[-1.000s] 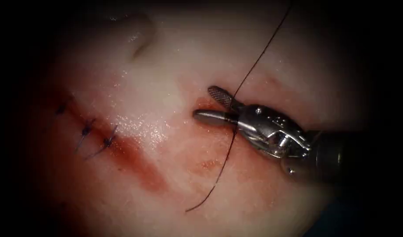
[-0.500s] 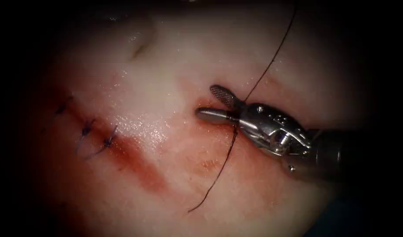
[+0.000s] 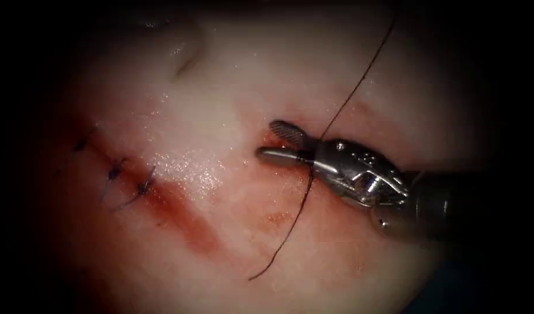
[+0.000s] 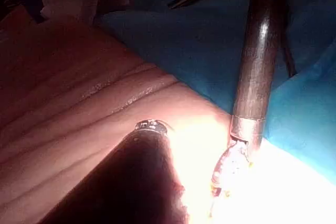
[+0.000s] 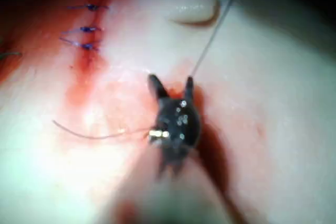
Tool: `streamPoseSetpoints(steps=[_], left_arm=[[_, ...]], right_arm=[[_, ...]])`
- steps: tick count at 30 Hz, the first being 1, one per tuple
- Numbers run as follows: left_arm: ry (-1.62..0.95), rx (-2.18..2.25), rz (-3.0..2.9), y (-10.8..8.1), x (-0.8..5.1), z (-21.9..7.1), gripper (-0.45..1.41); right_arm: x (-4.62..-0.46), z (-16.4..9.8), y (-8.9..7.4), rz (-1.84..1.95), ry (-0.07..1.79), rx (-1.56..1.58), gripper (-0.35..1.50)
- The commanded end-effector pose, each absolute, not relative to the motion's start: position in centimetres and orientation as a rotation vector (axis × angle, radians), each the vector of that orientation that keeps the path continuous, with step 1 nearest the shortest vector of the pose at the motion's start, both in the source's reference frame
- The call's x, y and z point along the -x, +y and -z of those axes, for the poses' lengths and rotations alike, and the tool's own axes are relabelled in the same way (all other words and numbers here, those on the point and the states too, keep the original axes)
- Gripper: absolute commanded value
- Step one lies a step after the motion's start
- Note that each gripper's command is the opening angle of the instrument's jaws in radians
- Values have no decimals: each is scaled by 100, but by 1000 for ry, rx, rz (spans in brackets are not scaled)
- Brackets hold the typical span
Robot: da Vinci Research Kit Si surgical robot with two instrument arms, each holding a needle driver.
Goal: Wound Closure
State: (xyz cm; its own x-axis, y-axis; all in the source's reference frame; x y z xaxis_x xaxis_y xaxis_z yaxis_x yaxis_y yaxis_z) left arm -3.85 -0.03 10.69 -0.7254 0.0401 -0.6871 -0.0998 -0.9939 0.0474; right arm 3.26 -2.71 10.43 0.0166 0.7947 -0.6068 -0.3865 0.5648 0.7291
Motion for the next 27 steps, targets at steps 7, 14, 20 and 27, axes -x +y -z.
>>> streamPoseSetpoints(steps=[7,14,20,27], left_arm=[[124,1144,-2851,-2,382,-1071,-45],[130,1148,-2866,-7,369,-1071,-45],[137,1121,-2850,-16,373,-1091,-45],[38,1065,-2858,-41,399,-1155,-45]], right_arm=[[-331,-1046,-274,-917,1243,-409,-35],[-324,-1038,-277,-893,1246,-405,-35],[-308,-1018,-297,-933,1239,-356,116],[-280,-979,-337,-931,1242,-369,115]])
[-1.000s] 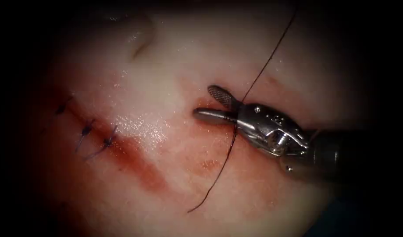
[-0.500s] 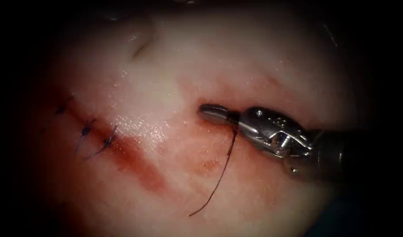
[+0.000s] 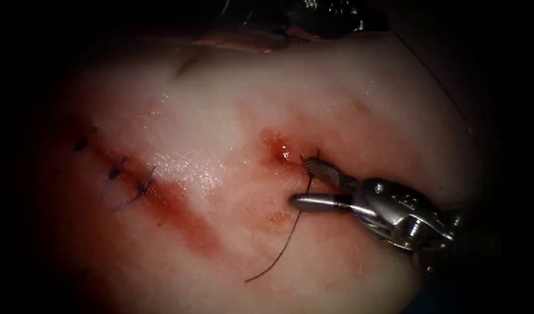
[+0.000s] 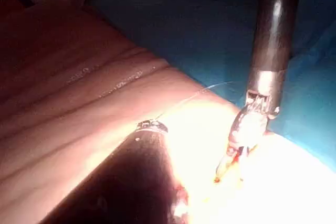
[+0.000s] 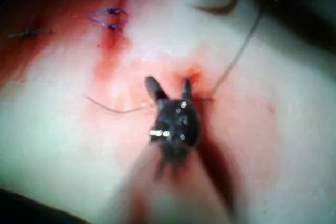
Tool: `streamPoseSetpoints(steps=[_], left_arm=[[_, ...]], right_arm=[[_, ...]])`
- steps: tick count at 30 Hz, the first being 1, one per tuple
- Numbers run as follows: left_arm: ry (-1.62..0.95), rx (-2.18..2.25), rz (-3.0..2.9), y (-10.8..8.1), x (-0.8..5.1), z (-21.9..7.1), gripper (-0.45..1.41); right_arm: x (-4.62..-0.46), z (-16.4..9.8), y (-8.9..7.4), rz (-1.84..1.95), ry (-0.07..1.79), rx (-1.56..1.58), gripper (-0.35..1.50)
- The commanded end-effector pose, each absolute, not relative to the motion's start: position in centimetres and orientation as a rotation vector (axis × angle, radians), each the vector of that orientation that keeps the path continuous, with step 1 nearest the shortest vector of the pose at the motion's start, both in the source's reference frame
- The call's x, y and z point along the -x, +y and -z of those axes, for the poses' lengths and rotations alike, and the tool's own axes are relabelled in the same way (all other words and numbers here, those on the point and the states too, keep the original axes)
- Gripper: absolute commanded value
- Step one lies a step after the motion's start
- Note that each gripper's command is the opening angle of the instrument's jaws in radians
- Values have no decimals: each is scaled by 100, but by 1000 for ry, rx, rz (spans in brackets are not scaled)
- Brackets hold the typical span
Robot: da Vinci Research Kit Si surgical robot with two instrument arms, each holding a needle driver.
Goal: Wound Closure
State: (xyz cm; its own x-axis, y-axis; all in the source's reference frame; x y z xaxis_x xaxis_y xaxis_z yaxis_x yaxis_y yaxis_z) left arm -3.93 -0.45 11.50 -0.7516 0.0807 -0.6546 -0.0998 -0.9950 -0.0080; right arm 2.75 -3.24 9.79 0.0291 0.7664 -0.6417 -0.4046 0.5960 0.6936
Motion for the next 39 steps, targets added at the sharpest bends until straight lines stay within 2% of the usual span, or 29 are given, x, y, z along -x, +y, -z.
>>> streamPoseSetpoints(steps=[1,17,18,19,20,23,26,30,37,39], left_arm=[[20,1053,-2858,-45,402,-1167,-45],[-75,971,-2840,-63,380,-1274,-45],[-91,971,-2818,-63,380,-1275,-35],[-119,966,-2792,-63,380,-1275,9],[-133,958,-2765,-62,380,-1274,34],[-189,929,-2708,-63,381,-1271,77],[-257,930,-2646,-63,382,-1264,108],[-319,956,-2614,-54,382,-1244,116],[-364,997,-2595,-42,368,-1194,113],[-368,1011,-2587,-42,361,-1180,106]], right_arm=[[-279,-974,-343,-929,1242,-371,115],[-293,-947,-372,-924,1274,-396,115],[-294,-947,-372,-924,1274,-396,115],[-294,-947,-372,-924,1274,-396,115],[-294,-947,-372,-924,1274,-396,115],[-294,-947,-372,-925,1274,-395,115],[-294,-948,-371,-926,1276,-394,116],[-294,-948,-371,-926,1279,-394,116],[-293,-947,-371,-926,1279,-395,116],[-291,-945,-369,-927,1282,-396,116]])
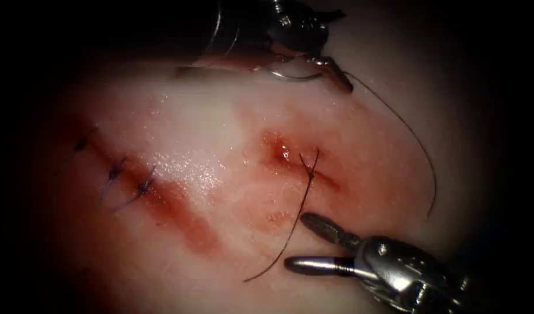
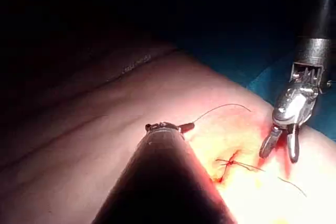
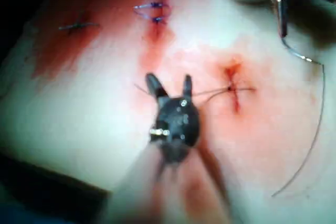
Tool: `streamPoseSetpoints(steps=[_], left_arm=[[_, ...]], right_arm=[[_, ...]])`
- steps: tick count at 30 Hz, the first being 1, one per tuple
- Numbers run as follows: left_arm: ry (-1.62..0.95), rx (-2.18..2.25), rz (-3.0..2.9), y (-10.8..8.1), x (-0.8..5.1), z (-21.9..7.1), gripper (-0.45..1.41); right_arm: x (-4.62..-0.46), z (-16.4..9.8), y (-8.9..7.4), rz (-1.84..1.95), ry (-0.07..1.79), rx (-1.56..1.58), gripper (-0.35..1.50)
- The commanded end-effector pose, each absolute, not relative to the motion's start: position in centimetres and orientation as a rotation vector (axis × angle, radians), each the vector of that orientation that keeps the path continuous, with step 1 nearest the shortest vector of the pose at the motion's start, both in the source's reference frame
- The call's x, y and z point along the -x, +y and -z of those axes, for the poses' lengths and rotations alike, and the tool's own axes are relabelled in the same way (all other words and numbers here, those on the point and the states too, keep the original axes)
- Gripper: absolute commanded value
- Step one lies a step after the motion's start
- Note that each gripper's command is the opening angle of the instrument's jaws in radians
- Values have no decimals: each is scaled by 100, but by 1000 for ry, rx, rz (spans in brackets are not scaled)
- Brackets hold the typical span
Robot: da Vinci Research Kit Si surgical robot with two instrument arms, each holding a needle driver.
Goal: Wound Closure
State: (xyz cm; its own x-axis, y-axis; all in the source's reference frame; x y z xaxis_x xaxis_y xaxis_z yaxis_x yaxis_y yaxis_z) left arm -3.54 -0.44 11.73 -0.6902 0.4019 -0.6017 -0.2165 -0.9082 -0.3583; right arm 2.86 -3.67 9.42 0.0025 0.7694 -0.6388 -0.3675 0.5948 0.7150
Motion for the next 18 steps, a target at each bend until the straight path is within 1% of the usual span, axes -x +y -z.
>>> streamPoseSetpoints(steps=[1,7,11,18], left_arm=[[-372,1028,-2594,-44,357,-1172,104],[-392,1066,-2628,-82,344,-1152,103],[-407,1072,-2616,-128,330,-1146,103],[-436,938,-2607,-210,319,-1133,103]], right_arm=[[-290,-944,-368,-928,1285,-398,116],[-273,-934,-358,-935,1287,-420,116],[-252,-924,-351,-903,1288,-424,113],[-220,-917,-336,-887,1274,-374,111]])
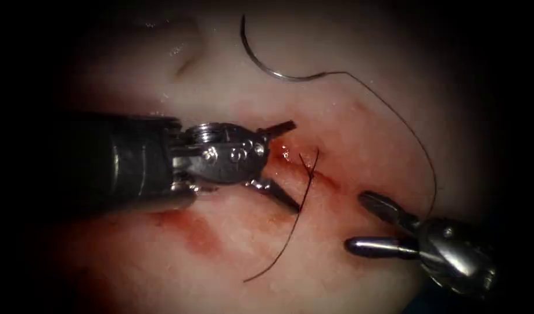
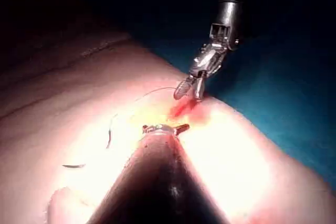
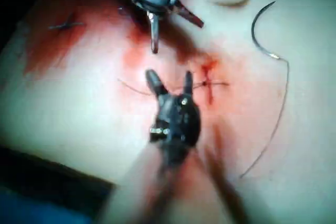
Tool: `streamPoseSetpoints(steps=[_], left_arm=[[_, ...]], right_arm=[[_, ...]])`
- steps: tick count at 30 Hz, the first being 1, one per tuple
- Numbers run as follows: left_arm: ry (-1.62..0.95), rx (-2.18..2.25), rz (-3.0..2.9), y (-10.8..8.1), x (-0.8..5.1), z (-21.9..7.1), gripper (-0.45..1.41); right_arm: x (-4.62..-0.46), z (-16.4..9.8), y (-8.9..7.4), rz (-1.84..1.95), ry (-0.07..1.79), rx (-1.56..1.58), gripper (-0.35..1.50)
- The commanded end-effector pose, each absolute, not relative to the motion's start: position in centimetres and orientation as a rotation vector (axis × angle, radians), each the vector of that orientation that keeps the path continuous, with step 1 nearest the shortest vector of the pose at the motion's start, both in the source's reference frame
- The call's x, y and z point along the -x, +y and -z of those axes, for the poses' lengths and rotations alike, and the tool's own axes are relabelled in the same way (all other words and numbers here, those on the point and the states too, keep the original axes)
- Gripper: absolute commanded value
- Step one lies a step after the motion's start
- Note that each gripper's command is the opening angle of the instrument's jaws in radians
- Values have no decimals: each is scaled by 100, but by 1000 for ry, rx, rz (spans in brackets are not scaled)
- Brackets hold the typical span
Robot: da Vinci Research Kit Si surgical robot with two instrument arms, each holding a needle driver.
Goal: Wound Closure
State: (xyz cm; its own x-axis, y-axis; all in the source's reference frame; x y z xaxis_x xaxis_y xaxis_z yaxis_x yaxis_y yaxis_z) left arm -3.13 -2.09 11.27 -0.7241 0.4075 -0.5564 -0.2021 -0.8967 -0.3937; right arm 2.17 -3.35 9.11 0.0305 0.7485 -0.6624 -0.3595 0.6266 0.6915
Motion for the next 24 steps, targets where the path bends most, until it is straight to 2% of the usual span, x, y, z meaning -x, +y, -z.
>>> streamPoseSetpoints(steps=[1,13,19,22,24], left_arm=[[-432,921,-2617,-223,320,-1132,103],[-376,720,-2738,-305,321,-1162,101],[-378,599,-2791,-320,308,-1181,93],[-391,555,-2809,-324,306,-1185,82],[-401,532,-2812,-326,305,-1186,59]], right_arm=[[-217,-917,-335,-886,1272,-365,111],[-221,-916,-336,-877,1260,-336,111],[-223,-917,-337,-877,1257,-334,111],[-224,-917,-337,-878,1257,-334,111],[-225,-916,-338,-878,1256,-334,111]])
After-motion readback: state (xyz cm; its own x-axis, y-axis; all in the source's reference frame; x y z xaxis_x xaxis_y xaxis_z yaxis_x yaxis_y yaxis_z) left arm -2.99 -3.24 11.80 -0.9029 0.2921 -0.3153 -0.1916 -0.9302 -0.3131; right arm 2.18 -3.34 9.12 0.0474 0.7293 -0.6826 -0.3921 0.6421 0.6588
